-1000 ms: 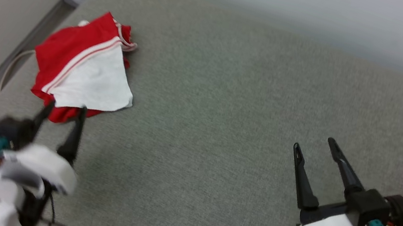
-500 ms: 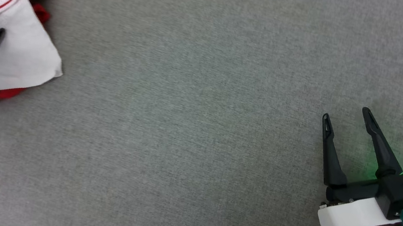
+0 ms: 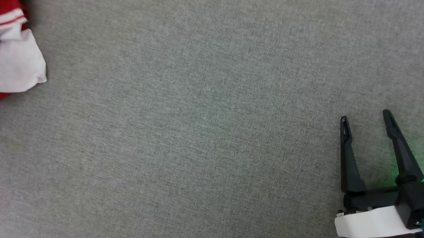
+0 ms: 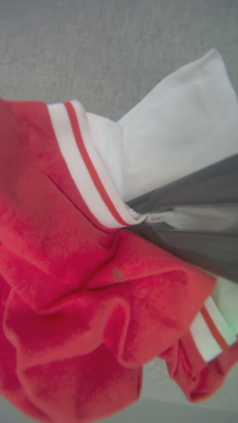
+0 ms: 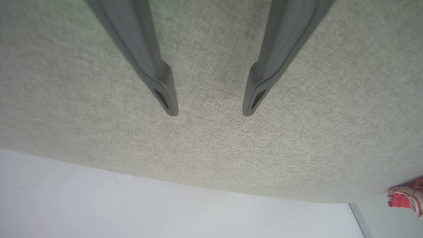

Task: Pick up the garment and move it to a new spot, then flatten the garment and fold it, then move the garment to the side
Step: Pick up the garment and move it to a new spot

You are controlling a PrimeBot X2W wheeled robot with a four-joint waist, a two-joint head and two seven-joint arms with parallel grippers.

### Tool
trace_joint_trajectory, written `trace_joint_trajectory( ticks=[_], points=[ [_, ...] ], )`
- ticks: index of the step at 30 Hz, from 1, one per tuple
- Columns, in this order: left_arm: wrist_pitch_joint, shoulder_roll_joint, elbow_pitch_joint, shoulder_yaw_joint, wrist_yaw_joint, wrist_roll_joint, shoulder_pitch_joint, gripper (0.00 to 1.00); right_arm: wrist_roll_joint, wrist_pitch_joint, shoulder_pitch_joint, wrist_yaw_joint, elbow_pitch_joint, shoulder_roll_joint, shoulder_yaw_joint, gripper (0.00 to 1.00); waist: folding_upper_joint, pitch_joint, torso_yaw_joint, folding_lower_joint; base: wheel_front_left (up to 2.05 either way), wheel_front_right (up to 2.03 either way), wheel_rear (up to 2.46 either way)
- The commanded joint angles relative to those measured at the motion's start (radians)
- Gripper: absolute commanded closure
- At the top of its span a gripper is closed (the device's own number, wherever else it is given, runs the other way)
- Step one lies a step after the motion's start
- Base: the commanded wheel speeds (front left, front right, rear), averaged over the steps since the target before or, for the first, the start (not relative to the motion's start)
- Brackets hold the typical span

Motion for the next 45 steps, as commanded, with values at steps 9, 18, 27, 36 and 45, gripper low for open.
trace_joint_trajectory(
  ticks=[9,18,27,36,45],
  points=[
    [-0.11,0.026,-0.132,-0.041,-0.004,-0.168,0.099,1.0,0.019,-0.026,0.029,-0.001,0.101,0.028,-0.002,0.0,0.0,-0.198,0.002,-0.0001,0.0,0.0,0.0],
    [-0.134,0.0,-0.344,-0.036,0.047,-0.198,0.156,1.0,0.055,-0.035,0.049,-0.001,0.178,0.041,0.01,0.0,0.0,-0.355,-0.023,-0.0001,0.0,0.0,0.0],
    [-0.078,-0.126,-0.58,-0.121,0.194,-0.165,0.14,1.0,0.119,-0.035,0.055,-0.001,0.163,0.041,-0.005,0.0,0.0,-0.419,-0.092,-0.0001,0.0,0.0,0.0],
    [-0.088,-0.364,-0.512,-0.255,0.262,-0.099,0.068,1.0,0.146,-0.035,0.021,-0.001,0.116,0.041,-0.085,0.0,0.0,-0.413,-0.228,-0.0001,0.0,0.0,0.0],
    [-0.171,-0.539,-0.292,-0.311,0.271,-0.051,0.003,1.0,0.211,-0.035,-0.006,-0.001,0.086,0.041,-0.136,0.0,0.0,-0.358,-0.375,-0.0001,0.0,0.0,0.0]
  ],
)
